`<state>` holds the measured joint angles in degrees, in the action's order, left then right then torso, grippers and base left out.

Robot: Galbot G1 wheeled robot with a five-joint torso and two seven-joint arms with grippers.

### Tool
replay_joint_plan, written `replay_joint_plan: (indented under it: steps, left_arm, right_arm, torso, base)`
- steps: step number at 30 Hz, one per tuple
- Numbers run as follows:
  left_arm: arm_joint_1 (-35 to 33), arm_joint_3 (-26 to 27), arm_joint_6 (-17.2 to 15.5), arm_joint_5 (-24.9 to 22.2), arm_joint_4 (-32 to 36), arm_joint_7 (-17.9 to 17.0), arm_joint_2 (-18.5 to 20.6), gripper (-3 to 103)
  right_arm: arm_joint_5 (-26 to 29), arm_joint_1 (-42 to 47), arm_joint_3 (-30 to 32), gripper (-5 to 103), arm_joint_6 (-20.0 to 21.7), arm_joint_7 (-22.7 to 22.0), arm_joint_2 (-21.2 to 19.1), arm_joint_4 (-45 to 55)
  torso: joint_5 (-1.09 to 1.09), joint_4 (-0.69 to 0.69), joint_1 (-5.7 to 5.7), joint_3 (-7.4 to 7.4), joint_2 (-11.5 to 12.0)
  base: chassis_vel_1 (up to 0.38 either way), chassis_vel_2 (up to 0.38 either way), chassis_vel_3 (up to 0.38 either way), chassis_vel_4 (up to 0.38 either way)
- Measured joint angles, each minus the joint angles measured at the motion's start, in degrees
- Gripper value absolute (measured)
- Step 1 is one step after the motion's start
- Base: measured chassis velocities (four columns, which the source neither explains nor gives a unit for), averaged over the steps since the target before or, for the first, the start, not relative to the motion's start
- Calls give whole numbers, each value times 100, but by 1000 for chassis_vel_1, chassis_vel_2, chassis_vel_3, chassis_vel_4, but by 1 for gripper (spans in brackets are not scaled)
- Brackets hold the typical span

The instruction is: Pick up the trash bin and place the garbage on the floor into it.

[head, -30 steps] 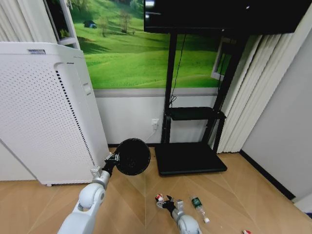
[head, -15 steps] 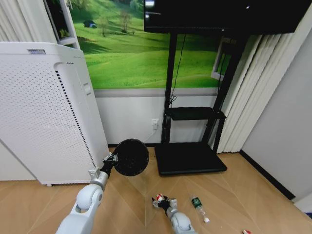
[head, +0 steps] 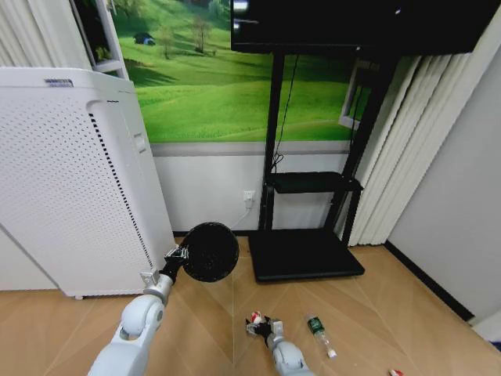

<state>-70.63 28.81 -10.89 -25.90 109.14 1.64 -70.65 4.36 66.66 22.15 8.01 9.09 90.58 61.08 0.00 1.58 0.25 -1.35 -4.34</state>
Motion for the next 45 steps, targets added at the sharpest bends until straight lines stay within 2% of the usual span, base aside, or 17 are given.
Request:
replay_joint_plan:
  steps: [1,4,5,6,7,10,14,15,17,18,21,29,31,35,37,42,45]
  left_arm:
    - [0,7,2,-1,-4,5,3,7]
    - [0,22,4,-4,-9,13,7,7]
    - [0,31,8,-7,-13,16,8,7]
    - [0,33,9,-7,-16,20,8,7]
    - [2,33,10,-7,-19,23,8,7]
    - [3,33,11,-7,-20,25,7,7]
    - [1,34,12,-5,-26,29,-25,7]
    - [1,34,12,-5,-26,29,-25,7]
    - [-12,34,15,6,-30,29,-50,7]
    - [-12,34,15,6,-30,29,-50,7]
    - [-24,32,18,19,-36,30,-58,7]
    - [-3,27,29,41,-123,32,-33,7]
    - [11,-18,33,64,-187,37,-27,7]
    - [56,-78,36,77,-260,37,-14,7]
    - [70,-121,37,103,-303,33,-1,7]
    - [53,-145,37,166,-335,-16,1,7]
    - [172,-282,36,191,-461,-76,7,7]
  right_arm:
    - [0,3,3,94,-2,0,0,0]
    - [0,9,4,89,-4,0,-4,4]
    - [0,17,5,79,-9,-1,-7,8]
    - [0,22,5,79,-12,0,-7,10]
    - [-2,27,4,72,-17,-1,-7,11]
    - [-6,34,4,66,-28,-2,-7,13]
    - [-9,85,-8,44,-39,-9,-24,65]
    - [-9,85,-8,44,-39,-9,-24,65]
    - [-6,116,-17,34,-46,-10,-41,98]
    - [-6,116,-17,34,-46,-10,-41,98]
    - [5,200,-18,24,-65,-11,-66,237]
    - [373,595,304,23,-14,-23,-296,1225]
    - [740,784,621,23,83,-32,-498,1822]
    - [1157,888,882,23,170,-116,-683,2279]
    - [1622,907,1051,23,290,-251,-858,2753]
    - [1976,839,1127,23,477,-310,-1020,3244]
    - [2228,875,1234,23,643,-340,-1130,3705]
  torso:
    - [0,0,0,0,0]
    - [0,0,0,0,0]
    - [0,0,0,0,0]
    - [0,0,0,0,0]
    - [0,0,0,0,0]
    - [0,0,0,0,0]
    - [0,0,0,0,0]
    - [0,0,0,0,0]
    - [0,0,0,0,0]
    - [0,0,0,0,0]
    - [1,0,0,0,0]
    - [1,0,0,0,0]
    - [1,1,0,0,0]
    - [1,2,0,0,0]
    - [0,2,0,0,0]
    - [1,-4,0,0,0]
    - [2,-2,0,0,0]
  base:
    - [0,0,0,0]
    - [0,0,0,0]
    - [0,0,0,0]
    - [0,0,0,0]
    - [0,0,0,0]
    - [0,0,0,0]
    - [0,0,0,0]
    - [0,0,0,0]
    - [0,0,0,0]
    - [0,0,0,0]
    - [0,0,0,0]
    - [0,0,0,0]
    - [0,0,0,0]
    - [0,0,0,0]
    - [0,0,0,0]
    - [0,0,0,0]
    - [0,0,0,0]
